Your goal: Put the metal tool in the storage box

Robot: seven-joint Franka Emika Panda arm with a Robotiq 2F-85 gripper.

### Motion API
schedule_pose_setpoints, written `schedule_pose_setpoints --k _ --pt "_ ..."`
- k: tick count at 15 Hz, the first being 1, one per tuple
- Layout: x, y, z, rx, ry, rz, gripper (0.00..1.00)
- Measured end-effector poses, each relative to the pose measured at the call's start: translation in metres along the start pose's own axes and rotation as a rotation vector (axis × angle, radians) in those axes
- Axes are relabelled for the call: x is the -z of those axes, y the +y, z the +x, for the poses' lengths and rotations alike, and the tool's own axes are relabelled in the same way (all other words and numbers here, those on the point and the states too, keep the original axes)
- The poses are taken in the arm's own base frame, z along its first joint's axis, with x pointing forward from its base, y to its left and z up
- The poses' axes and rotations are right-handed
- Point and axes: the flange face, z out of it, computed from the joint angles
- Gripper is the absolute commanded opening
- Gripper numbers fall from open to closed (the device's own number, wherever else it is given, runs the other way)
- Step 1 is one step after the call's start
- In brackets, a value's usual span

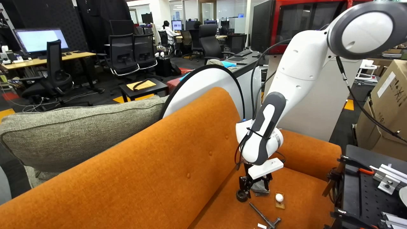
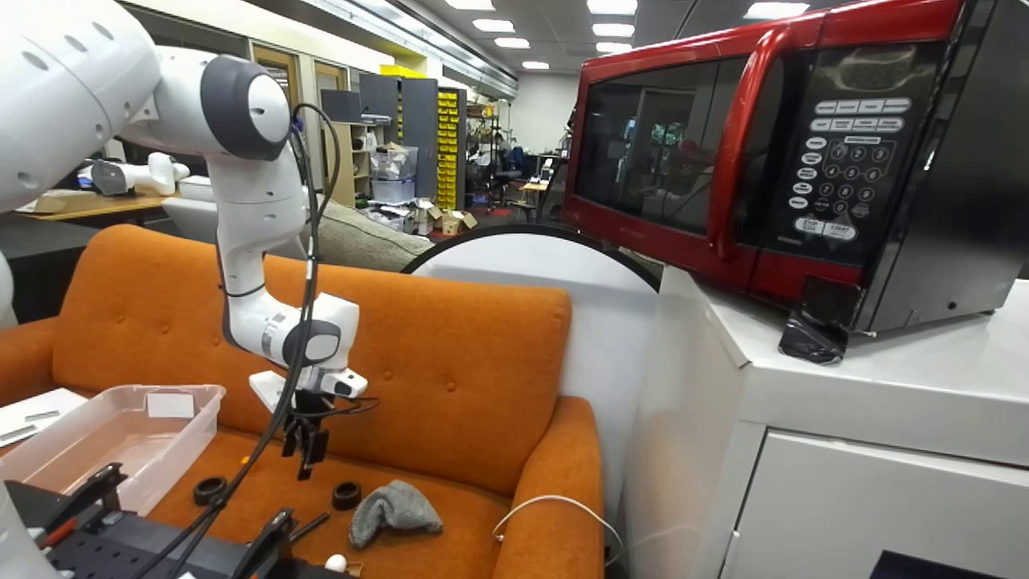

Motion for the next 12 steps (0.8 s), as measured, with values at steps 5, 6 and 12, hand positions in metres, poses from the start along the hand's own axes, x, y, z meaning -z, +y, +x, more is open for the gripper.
schedule_pose_setpoints --k 5,6,12 --pt "-0.065 0.012 0.019 -0.043 -0.023 -0.010 1.00" --pt "-0.074 0.014 0.021 -0.049 -0.029 -0.011 1.00" --pt "-0.106 0.014 0.033 -0.065 -0.038 -0.010 1.00"
